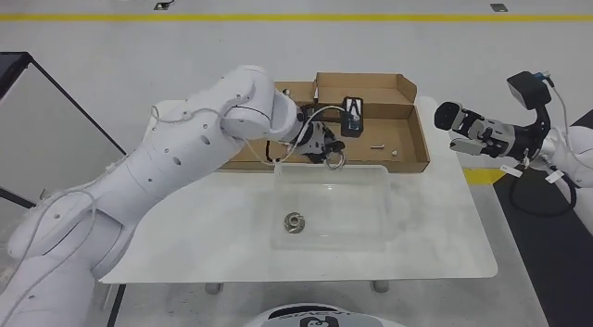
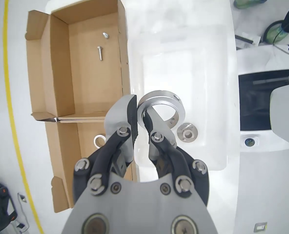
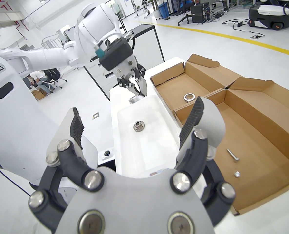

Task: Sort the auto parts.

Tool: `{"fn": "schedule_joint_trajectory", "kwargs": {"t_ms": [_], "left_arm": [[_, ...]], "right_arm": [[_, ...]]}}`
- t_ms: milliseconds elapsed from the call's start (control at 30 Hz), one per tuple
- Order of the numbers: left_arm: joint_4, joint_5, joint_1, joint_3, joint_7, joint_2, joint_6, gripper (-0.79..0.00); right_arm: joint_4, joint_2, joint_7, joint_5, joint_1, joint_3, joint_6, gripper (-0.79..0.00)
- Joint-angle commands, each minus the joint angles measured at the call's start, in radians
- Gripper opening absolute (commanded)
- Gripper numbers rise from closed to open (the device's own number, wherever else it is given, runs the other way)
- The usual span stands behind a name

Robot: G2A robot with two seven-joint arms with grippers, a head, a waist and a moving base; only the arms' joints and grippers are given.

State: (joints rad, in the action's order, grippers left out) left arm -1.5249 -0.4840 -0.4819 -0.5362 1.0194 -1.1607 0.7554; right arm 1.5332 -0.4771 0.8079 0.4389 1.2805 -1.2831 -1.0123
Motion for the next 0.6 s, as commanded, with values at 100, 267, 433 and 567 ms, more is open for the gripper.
{"fn": "schedule_joint_trajectory", "kwargs": {"t_ms": [100, 267, 433, 567], "left_arm": [[0.012, 0.135, -0.067, -0.123, -0.112, 0.041, 0.062, -0.785], [0.010, 0.253, -0.145, -0.220, -0.204, 0.072, 0.084, -0.785], [-0.007, 0.339, -0.228, -0.307, -0.294, 0.096, 0.094, -0.785], [-0.035, 0.388, -0.291, -0.367, -0.342, 0.112, 0.110, -0.785]], "right_arm": [[0.000, 0.000, 0.000, 0.000, 0.000, 0.000, 0.000, 0.000], [0.000, 0.000, 0.000, 0.000, 0.000, 0.000, 0.000, 0.000], [0.000, 0.000, 0.000, 0.000, 0.000, 0.000, 0.000, 0.000], [0.000, 0.000, 0.000, 0.000, 0.000, 0.000, 0.000, 0.000]]}}
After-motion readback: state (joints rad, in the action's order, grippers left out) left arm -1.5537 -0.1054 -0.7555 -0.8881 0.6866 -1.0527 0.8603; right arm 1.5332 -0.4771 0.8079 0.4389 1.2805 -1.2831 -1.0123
